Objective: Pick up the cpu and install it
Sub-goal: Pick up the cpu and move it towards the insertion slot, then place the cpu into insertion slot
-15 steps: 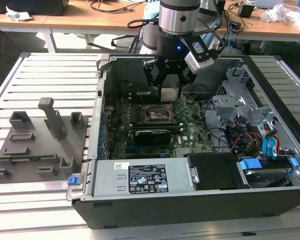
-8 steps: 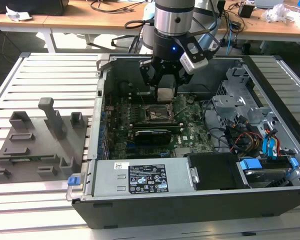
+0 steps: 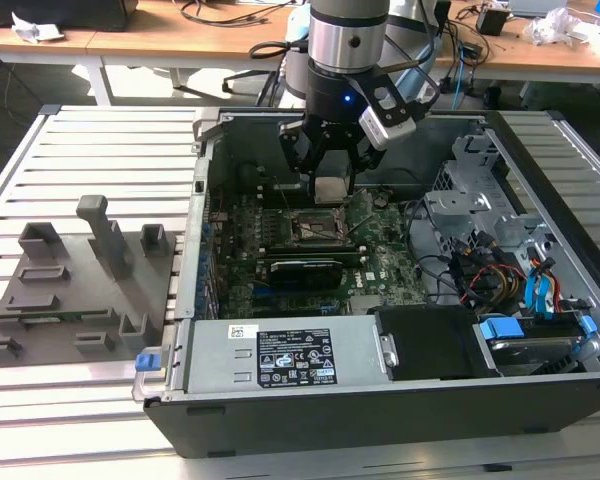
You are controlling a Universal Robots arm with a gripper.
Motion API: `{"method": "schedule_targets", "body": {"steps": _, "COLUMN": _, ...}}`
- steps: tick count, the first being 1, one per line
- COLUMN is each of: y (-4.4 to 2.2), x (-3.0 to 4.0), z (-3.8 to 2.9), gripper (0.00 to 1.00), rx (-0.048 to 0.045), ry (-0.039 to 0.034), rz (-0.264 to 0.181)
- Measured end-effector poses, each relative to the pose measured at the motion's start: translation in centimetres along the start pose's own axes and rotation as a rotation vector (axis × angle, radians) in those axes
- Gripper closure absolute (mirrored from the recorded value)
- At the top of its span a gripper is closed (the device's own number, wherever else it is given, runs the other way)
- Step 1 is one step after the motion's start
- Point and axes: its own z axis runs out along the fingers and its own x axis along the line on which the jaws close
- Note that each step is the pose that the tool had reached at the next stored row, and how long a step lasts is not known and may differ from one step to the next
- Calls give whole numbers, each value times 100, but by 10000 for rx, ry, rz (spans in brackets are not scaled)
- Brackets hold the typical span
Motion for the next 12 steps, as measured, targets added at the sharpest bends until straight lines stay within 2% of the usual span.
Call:
{"method": "schedule_targets", "body": {"steps": 8, "y": 0, "x": 0, "z": 1, "gripper": 45, "rx": 0, "ry": 0, "rz": 13}}
{"method": "schedule_targets", "body": {"steps": 11, "y": 0, "x": 0, "z": 2, "gripper": 45, "rx": 10, "ry": 16, "rz": 330}}
{"method": "schedule_targets", "body": {"steps": 12, "y": 0, "x": 0, "z": 2, "gripper": 45, "rx": 28, "ry": 30, "rz": 599}}
